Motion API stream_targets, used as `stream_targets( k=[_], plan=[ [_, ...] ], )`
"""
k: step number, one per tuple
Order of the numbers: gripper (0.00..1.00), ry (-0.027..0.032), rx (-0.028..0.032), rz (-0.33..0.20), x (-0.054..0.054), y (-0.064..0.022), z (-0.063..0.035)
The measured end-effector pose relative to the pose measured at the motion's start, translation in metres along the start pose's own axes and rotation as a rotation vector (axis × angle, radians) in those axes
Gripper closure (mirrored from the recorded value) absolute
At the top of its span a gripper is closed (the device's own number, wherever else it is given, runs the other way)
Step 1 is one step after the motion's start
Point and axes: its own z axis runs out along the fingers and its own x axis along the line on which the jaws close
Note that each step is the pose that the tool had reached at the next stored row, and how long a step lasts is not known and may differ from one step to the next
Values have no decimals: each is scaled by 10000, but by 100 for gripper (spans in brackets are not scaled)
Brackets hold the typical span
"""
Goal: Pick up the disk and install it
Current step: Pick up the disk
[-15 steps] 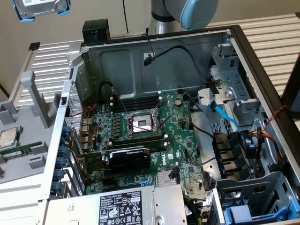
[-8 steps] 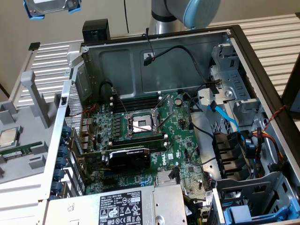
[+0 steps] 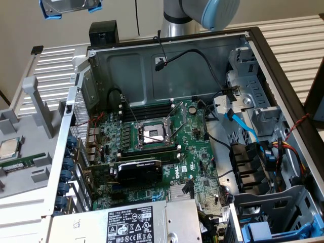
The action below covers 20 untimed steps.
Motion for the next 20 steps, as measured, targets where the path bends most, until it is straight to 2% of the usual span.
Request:
stream_targets(
  k=[10,20],
  plan=[
    [63,0,-3,0,267,-346,-27],
    [63,0,-4,-1,581,-646,-38]
  ],
)
